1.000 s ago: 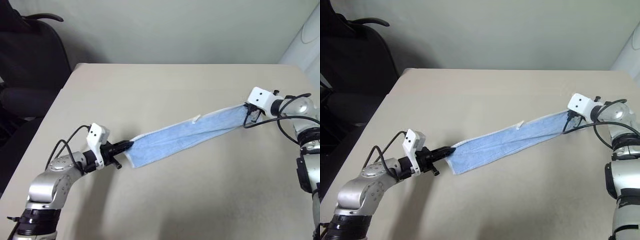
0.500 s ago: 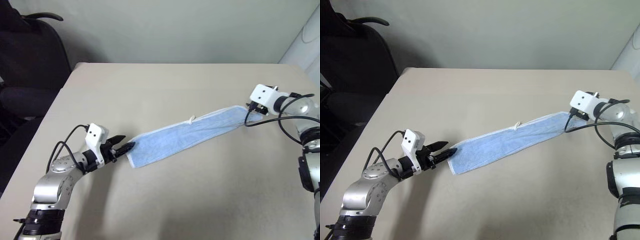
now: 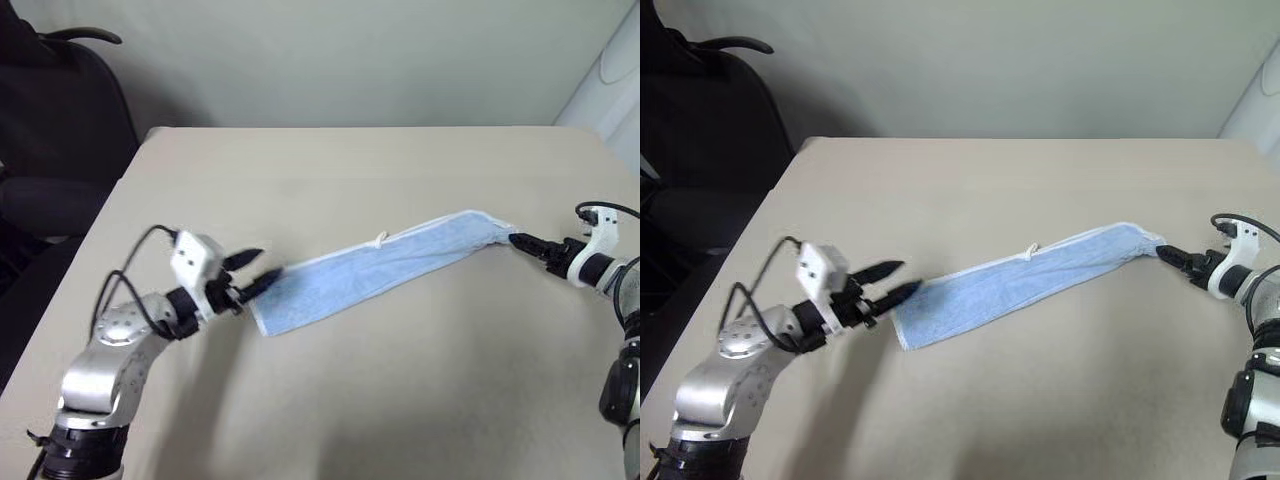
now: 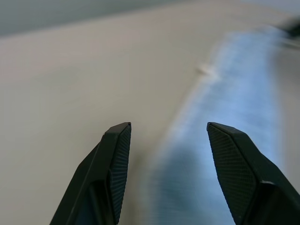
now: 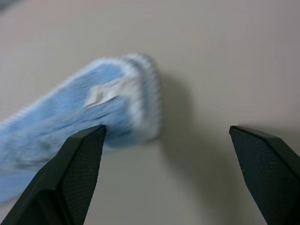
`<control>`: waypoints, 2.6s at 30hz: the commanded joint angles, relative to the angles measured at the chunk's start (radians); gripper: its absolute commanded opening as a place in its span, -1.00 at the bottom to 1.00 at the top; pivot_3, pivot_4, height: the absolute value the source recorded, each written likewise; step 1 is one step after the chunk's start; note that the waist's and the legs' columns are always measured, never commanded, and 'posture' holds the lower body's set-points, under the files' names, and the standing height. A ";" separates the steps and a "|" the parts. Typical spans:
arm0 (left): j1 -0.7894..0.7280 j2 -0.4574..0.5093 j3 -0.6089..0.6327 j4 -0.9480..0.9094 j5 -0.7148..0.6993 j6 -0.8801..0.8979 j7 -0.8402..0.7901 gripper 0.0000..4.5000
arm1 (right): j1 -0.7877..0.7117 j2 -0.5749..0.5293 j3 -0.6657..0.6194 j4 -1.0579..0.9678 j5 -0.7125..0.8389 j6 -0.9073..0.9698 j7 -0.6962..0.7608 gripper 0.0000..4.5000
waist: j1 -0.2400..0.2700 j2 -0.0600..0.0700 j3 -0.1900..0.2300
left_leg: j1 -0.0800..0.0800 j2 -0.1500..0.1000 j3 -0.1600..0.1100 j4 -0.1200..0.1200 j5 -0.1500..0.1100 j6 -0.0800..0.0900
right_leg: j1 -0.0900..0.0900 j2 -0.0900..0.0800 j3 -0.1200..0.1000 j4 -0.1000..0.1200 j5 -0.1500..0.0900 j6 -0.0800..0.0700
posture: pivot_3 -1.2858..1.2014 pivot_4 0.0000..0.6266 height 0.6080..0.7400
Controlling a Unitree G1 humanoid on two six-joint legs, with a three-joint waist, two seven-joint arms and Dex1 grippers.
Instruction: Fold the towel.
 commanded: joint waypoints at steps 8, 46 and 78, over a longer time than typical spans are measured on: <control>-0.046 -0.037 -0.161 -0.043 0.088 -0.047 -0.044 0.24 | -0.008 0.118 -0.274 -0.241 0.248 0.414 -0.316 0.99 | 0.001 0.000 0.000 | 0.001 0.000 -0.002 0.000 0.000 0.000 | 0.000 0.000 0.000 0.000 0.000 0.000 | 0.03 -0.52 1.00; 0.101 -0.036 0.019 -0.085 -0.220 0.128 -0.107 0.24 | -0.199 0.141 -0.074 0.042 0.140 -0.013 -0.330 -0.99 | 0.004 -0.001 -0.004 | 0.007 -0.003 -0.023 0.000 -0.006 0.000 | 0.001 0.012 0.013 0.001 0.000 0.000 | 0.03 -0.52 1.00; -0.037 -0.212 0.170 -0.037 -0.409 0.158 0.230 0.24 | 0.225 0.105 0.556 -0.795 -0.210 -0.578 0.179 0.06 | 0.008 -0.005 -0.002 | 0.008 -0.003 -0.024 0.001 -0.003 -0.006 | 0.004 0.013 0.013 -0.001 0.001 0.001 | 0.03 -0.52 1.00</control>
